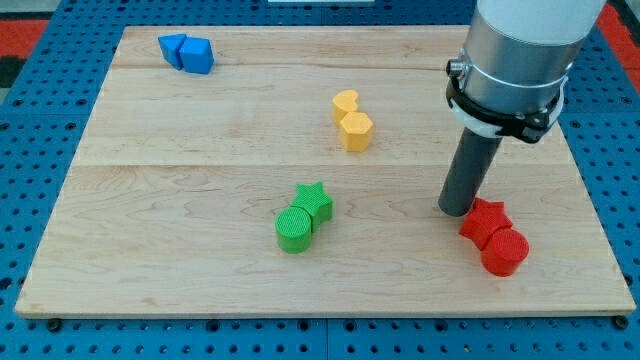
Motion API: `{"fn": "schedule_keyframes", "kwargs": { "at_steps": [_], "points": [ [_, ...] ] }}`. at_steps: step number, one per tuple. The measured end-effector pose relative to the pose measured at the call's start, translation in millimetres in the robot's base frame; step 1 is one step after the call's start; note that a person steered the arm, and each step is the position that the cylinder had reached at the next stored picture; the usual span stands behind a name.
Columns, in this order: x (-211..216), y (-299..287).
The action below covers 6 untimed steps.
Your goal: Move the red circle diagonal to the bottom right of the blue cube
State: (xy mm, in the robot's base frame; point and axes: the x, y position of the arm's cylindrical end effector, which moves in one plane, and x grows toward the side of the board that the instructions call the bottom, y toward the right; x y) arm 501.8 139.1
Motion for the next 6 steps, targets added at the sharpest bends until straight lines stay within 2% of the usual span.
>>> {"fn": "schedule_keyframes", "kwargs": {
  "at_steps": [4,6],
  "points": [
    [-51.8,-6.3],
    [-56.5,-13.2]
  ]
}}
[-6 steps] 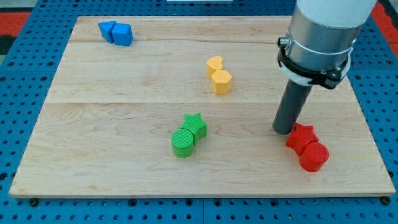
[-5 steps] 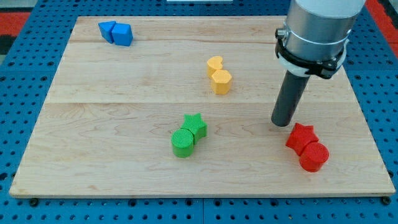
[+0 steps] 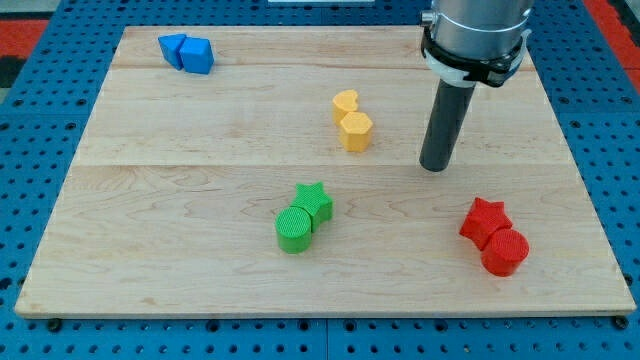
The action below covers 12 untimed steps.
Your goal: Move the red circle diagonal to the bottom right of the blue cube
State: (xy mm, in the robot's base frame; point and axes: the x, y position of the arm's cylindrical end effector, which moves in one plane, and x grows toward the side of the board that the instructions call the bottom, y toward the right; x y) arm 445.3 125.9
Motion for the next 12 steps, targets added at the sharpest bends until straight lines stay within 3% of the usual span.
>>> {"fn": "schedule_keyframes", "kwargs": {
  "at_steps": [2,3,4,6,7,9,11,12],
  "points": [
    [-6.2,12.4],
    [-4.0,95.9],
    [70.9,139.0],
    [128.8,114.1],
    [131.9,95.3],
    [106.1,-40.0],
    [126.3,-47.7],
    [114.7,-91.8]
  ]
}}
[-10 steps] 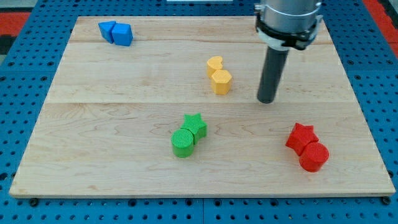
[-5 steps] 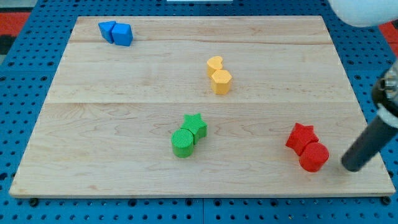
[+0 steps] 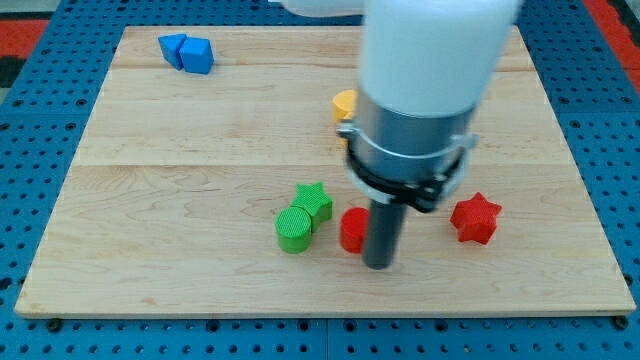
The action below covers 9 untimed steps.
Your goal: Move the red circle diagonal to the bottom right of the blue cube
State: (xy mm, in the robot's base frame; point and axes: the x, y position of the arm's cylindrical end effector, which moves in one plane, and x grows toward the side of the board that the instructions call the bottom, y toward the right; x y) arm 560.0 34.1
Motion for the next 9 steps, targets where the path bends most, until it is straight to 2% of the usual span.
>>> {"fn": "schedule_keyframes", "kwargs": {
  "at_steps": [1,2,4,5,6,7,8,9],
  "points": [
    [-41.1,-62.7],
    [-53.8,-67.4],
    [-17.3,-42.1],
    [-42.1,-3.6],
    [-86.5,17.3],
    [-124.0,3.5],
    [-68.9,-33.6],
    [-57.5,5.1]
  ]
}}
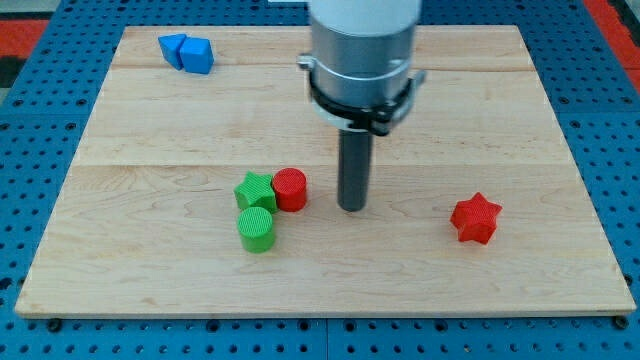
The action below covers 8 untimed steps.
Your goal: Move the red circle diagonal to the bottom right of the blue cube
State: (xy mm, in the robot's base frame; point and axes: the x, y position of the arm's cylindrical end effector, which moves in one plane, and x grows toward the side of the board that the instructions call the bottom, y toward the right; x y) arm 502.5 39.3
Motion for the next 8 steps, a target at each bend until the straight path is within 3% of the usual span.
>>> {"fn": "schedule_keyframes", "kwargs": {
  "at_steps": [1,3,5,6,8],
  "points": [
    [0.6,-62.6],
    [-50.2,-136.8],
    [-87.9,-85.1],
    [-129.8,-92.5],
    [-162.5,-132.5]
  ]
}}
